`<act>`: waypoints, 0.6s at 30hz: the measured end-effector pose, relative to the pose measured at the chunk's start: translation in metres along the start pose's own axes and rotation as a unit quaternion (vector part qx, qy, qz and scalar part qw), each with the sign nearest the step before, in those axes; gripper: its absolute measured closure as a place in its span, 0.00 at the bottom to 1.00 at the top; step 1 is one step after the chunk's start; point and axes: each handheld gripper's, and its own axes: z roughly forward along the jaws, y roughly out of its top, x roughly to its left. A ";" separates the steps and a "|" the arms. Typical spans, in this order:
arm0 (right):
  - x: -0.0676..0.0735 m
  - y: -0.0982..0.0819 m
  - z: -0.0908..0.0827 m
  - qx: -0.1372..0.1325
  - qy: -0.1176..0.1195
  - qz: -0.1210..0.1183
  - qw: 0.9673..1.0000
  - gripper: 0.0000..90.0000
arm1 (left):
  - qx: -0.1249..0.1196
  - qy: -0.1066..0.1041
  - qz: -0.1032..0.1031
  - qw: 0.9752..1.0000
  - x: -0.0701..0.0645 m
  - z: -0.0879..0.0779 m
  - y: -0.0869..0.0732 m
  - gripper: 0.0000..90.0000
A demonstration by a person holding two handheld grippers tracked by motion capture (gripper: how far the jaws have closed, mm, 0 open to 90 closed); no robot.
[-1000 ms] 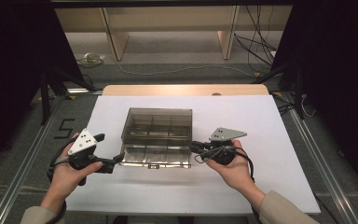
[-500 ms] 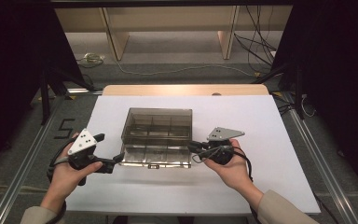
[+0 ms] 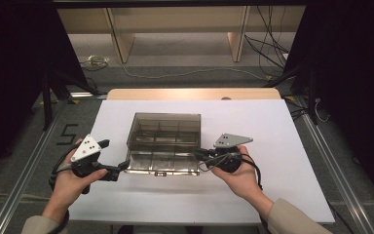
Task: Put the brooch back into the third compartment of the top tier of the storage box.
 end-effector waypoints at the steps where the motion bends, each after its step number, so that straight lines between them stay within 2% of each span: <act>1: 0.000 0.000 0.000 0.001 -0.001 -0.001 1.000 0.89 | 0.000 0.000 0.001 1.000 0.000 0.000 0.000 0.00; 18: 0.005 0.001 0.003 0.004 0.005 -0.005 1.000 0.89 | 0.002 -0.001 0.002 1.000 0.000 0.001 0.000 0.00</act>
